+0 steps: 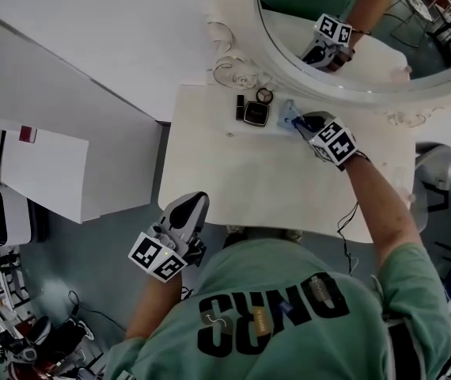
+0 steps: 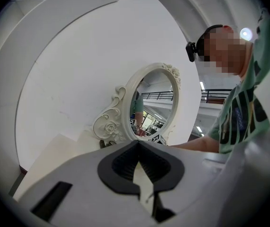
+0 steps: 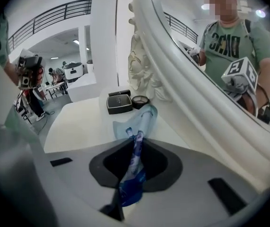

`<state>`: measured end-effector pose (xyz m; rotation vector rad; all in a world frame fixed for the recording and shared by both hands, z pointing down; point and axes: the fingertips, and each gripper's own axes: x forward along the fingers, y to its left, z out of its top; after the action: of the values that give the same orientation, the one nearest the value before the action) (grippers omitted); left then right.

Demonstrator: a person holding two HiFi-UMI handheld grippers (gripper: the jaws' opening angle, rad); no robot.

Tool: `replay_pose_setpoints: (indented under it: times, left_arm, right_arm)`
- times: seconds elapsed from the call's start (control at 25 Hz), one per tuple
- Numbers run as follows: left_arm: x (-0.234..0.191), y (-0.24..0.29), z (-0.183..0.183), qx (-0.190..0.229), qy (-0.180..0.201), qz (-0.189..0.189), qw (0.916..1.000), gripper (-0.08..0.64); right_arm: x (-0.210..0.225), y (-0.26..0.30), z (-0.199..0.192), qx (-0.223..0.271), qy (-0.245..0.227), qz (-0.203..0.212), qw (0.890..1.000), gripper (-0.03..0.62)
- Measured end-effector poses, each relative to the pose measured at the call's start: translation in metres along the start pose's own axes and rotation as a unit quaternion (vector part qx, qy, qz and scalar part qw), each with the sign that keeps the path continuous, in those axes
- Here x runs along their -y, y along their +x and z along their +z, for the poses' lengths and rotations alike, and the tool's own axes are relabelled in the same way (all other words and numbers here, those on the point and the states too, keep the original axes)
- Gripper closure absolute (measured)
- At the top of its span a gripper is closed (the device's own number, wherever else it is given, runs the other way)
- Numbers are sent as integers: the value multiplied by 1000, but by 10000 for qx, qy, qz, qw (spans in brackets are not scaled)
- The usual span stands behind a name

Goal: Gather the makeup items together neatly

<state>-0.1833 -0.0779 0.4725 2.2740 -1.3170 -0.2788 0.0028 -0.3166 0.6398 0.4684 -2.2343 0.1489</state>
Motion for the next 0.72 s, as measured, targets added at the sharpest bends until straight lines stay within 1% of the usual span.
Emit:
replay_pose_setpoints:
  times: [0.04, 0.12, 0.2, 0.28, 0.36, 0.44, 0.56, 0.64, 0.68, 0.72]
  left_arm:
    - [3, 0, 1, 13, 20, -14, 10000, 552]
    - [9, 1, 4, 60, 52, -44, 10000, 552]
    - [12, 0, 7, 128, 60, -47, 9999, 552]
    - [14, -2, 9, 198, 38, -20, 9998, 552]
    - [17, -6, 9, 233, 10, 16, 9997, 552]
    - [18, -12, 7, 229, 7, 61, 9997, 552]
    - [9, -25, 2, 197, -22, 198, 9996, 552]
    - [0, -37, -2, 168, -65, 329, 9993, 552]
    - [-4, -44, -5, 145, -94, 402, 9990, 552]
    - [-7, -51, -8, 121, -125, 474, 9987, 552]
  right_arm:
    - [-5, -7, 0, 40, -37, -9, 10000, 560]
    - [-26, -26, 7, 230, -40, 135, 9996, 565]
    - [-61, -41, 21, 440, -104, 428, 9981, 565]
    - [-101, -39, 29, 491, -260, 740, 9957, 563]
    - [-138, -22, 27, 355, -364, 1016, 9935, 563]
    - [-165, 1, 20, 160, -374, 1196, 9920, 563]
    - [-189, 38, 11, -92, -490, 1214, 9914, 555]
    - [-201, 60, 4, -283, -618, 1167, 9908, 519]
    - [-208, 70, -2, -381, -691, 1141, 9903, 474]
    - [-213, 80, -8, -464, -743, 1108, 9900, 408]
